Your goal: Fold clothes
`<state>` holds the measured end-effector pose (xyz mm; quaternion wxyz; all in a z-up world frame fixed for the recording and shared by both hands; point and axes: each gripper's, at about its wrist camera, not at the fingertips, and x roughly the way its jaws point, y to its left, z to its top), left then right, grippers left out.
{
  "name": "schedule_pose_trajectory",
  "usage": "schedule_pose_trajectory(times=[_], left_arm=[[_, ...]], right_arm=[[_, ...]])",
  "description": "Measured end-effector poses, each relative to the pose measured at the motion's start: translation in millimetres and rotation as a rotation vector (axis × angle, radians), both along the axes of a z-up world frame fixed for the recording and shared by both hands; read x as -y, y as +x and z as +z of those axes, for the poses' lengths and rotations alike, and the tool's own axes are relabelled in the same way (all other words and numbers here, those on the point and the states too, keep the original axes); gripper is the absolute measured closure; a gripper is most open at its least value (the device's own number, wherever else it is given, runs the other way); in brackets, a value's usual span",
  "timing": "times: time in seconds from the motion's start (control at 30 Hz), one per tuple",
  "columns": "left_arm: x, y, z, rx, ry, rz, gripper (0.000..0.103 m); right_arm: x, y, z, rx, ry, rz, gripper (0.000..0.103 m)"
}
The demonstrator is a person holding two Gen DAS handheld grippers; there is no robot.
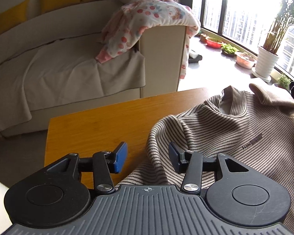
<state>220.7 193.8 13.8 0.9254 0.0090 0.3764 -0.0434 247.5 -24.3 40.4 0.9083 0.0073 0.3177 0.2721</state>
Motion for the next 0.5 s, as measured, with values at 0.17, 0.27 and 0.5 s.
schedule_pose_trajectory(times=[0.17, 0.27, 0.5], left_arm=[[-9, -4, -8, -0.015, -0.034, -0.045, 0.063], [-13, -8, -8, -0.004, -0.027, -0.069, 0.065], [-23, -5, -13, 0.038, 0.12, -0.022, 0.061]], right_arm=[[-52, 60, -28, -0.114, 0.057, 0.016, 0.045], [-73, 87, -42, -0.155, 0.081, 0.012, 0.088], [-69, 102, -59, -0.095, -0.037, -0.059, 0.083]])
